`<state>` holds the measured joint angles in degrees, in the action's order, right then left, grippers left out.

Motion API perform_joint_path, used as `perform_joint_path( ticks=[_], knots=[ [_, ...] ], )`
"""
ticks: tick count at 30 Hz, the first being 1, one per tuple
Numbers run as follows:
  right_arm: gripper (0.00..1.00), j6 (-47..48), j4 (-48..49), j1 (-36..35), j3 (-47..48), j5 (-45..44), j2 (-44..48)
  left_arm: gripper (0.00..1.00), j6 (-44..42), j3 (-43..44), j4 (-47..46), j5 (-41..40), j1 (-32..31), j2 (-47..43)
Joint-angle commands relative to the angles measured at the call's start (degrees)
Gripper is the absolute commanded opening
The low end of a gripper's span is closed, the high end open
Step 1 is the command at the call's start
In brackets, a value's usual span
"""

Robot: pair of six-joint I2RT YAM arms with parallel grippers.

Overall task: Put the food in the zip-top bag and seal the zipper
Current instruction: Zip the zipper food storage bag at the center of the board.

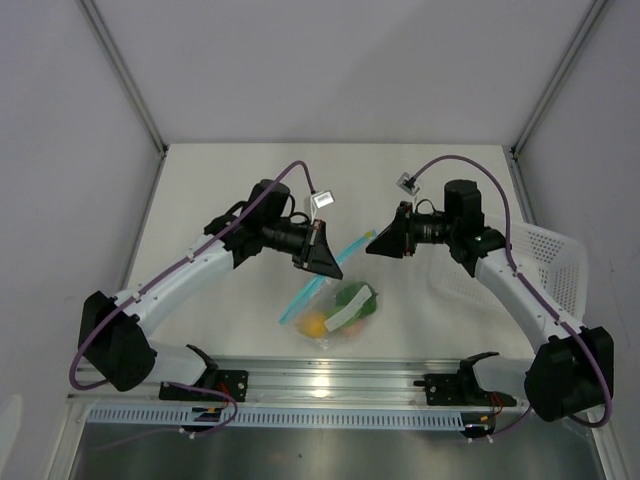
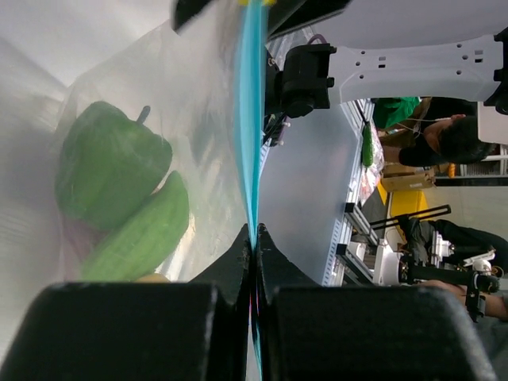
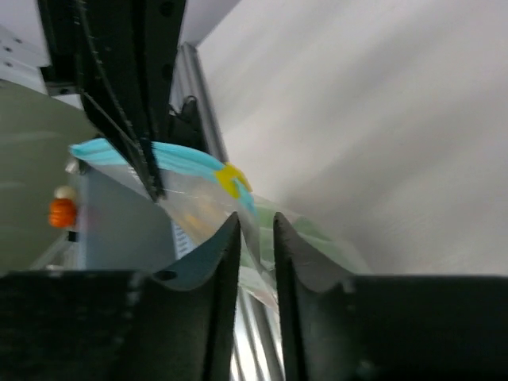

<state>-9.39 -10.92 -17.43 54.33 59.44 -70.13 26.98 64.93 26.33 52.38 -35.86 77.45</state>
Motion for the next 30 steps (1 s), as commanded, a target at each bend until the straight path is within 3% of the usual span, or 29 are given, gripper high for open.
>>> perform_joint_path(
  ticks=[1,3,5,8,9,12,15,23,30],
  knots=[
    [0.22,-2.73,7.13,-0.41,-0.53,6.38,0.34,0.01,0.26,0.20,-2.33,3.08,1.23,-0.19],
    [0.00,-6.51,11.41,-0.32,-1.85,7.88,0.34,0.01,0.44,0.03,-2.51,3.17,1.40,-0.19],
    [0.00,-9.76,15.03,-0.32,-2.64,9.19,0.26,0.01,0.18,0.55,-2.07,3.08,1.40,0.16],
    [0.00,-14.60,18.21,-0.67,-3.70,8.50,0.87,0.12,-0.78,1.96,0.03,0.10,1.40,0.25],
    [0.00,-15.48,17.43,-0.94,-3.61,8.67,0.96,0.23,-0.96,1.96,0.39,-2.26,1.40,0.07],
    [0.00,-13.92,11.90,-3.13,-2.83,7.71,1.31,0.41,-1.32,5.38,0.40,-5.79,1.40,-0.54],
    [0.00,-12.85,5.14,-6.11,-0.98,5.96,1.84,0.51,-0.44,7.31,-1.97,-8.43,1.23,-0.81],
    [0.00,-20.14,0.73,-9.99,2.18,1.82,2.63,0.50,-3.51,14.61,-1.63,-16.87,-3.87,1.56],
    [0.00,-24.61,-4.28,-9.82,6.22,-0.64,-0.18,0.45,-4.66,11.47,-3.29,-22.75,-7.47,-1.86]
  ],
)
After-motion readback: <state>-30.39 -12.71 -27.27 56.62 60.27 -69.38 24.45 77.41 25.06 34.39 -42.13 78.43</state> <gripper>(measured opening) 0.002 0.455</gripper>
